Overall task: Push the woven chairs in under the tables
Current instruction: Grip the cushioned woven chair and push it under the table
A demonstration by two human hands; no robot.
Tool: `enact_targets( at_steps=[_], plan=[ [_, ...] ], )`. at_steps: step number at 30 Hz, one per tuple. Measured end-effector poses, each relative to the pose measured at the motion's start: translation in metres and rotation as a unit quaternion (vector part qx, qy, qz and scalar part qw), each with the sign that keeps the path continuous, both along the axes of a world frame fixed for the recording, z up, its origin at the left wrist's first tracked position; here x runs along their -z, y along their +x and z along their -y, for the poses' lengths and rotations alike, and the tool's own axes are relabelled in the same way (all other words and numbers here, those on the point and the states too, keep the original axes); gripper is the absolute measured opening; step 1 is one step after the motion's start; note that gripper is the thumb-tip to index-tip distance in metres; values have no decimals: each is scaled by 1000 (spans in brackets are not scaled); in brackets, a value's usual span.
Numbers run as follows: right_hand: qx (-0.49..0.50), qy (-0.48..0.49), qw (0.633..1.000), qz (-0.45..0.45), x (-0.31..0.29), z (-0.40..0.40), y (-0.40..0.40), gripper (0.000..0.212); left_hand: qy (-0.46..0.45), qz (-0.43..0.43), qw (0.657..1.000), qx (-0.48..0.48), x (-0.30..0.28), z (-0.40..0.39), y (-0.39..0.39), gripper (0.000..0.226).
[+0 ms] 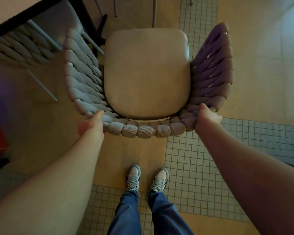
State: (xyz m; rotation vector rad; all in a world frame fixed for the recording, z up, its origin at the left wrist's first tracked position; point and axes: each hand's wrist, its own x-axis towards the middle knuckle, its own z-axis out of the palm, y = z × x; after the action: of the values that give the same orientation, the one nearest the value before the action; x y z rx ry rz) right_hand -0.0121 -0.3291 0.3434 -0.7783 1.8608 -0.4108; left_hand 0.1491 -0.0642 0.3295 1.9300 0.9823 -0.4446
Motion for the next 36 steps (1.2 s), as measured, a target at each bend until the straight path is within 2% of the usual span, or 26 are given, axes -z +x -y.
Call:
enact_targets(
  at_steps=[2, 5, 9, 11, 13, 18, 22, 28, 31, 36],
  plan=[
    [-10, -46, 999, -25, 1, 1, -1, 65, 30, 19, 998, 48, -1, -4, 3, 72],
    [-131, -178, 974, -55, 1, 17, 0, 83, 97, 107, 981, 127, -9, -12, 28, 83],
    [-298, -289, 901, -123, -2, 69, 5, 79, 167, 167, 933, 272, -18, -14, 87, 85],
    [-378, -324, 853, -159, 0, 94, 14, 73, 227, 180, 894, 343, -20, -10, 109, 79],
    [-424, -342, 822, -169, 1, 116, 28, 69, 252, 185, 870, 382, -20, -2, 131, 76],
    [-467, -356, 785, -198, 14, 160, 54, 69, 235, 167, 879, 380, -10, 19, 181, 77],
    [-478, -352, 776, -214, 17, 169, 58, 69, 235, 145, 881, 385, -4, 25, 204, 74],
    [-475, -370, 777, -186, 18, 173, 56, 67, 282, 81, 875, 386, -3, 34, 211, 66],
    [-473, -362, 783, -180, 18, 176, 56, 66, 275, 75, 878, 385, -6, 35, 210, 65],
    [-491, -367, 770, -179, 18, 183, 61, 65, 294, 69, 879, 370, -12, 31, 196, 64]
  ],
)
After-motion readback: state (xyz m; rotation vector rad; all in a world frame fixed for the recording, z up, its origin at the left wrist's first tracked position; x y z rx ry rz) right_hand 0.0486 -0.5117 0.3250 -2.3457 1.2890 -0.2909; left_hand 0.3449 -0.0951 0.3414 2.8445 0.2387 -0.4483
